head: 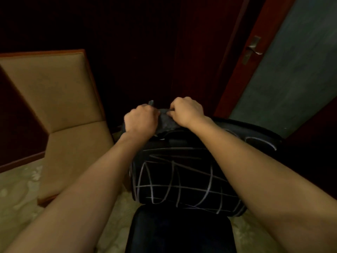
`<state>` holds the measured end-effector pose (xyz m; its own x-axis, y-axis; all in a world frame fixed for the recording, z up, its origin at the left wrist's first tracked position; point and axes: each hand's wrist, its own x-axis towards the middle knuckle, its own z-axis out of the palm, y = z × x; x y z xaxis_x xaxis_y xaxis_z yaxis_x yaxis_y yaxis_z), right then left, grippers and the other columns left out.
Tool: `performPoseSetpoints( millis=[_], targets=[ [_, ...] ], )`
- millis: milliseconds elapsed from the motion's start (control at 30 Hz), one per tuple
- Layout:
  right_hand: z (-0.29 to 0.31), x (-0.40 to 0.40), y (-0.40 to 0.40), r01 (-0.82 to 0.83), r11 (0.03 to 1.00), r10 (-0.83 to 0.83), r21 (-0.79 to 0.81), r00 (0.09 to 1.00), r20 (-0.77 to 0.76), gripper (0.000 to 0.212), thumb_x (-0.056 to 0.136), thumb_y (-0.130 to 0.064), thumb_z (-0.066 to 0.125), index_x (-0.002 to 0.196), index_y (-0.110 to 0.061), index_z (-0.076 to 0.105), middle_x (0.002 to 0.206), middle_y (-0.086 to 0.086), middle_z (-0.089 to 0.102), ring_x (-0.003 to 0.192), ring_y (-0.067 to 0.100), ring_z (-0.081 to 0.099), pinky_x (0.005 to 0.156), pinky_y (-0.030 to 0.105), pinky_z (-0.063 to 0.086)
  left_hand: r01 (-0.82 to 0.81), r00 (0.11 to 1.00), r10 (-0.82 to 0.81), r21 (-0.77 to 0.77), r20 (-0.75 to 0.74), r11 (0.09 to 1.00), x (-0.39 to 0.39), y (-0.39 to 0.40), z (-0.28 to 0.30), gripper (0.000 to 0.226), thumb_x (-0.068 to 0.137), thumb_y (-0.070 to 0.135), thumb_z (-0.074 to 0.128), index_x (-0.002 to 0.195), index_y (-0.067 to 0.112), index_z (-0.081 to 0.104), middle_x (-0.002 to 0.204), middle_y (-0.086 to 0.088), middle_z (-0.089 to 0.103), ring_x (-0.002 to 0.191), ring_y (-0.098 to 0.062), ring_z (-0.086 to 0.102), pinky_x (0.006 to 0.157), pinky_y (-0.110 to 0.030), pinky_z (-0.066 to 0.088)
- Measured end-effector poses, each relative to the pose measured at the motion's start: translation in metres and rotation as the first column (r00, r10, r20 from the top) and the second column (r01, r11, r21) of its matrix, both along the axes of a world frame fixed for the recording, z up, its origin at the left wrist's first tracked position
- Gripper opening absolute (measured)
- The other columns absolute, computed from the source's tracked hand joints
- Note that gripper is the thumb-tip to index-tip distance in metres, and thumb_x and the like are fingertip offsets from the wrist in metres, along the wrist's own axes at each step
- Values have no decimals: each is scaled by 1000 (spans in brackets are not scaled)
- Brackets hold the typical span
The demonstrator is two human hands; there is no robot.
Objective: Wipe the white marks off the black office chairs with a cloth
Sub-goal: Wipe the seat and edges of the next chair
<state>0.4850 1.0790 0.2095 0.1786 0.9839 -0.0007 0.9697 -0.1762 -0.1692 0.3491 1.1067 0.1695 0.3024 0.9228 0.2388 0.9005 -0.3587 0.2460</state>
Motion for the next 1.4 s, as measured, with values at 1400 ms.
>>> performPoseSetpoints(
  millis=[1400],
  targets=[
    [-102, 283, -254, 470, 831, -274, 297, 811, -517, 39, 88, -20, 73, 124, -8, 66, 100, 2, 62, 91, 21, 63, 74, 31, 48, 683, 728, -666, 93, -161, 724, 300, -160, 0, 35, 101, 42, 50, 126, 23, 64, 124, -5, 60, 104, -29, 65, 75, -35, 48]
  ],
)
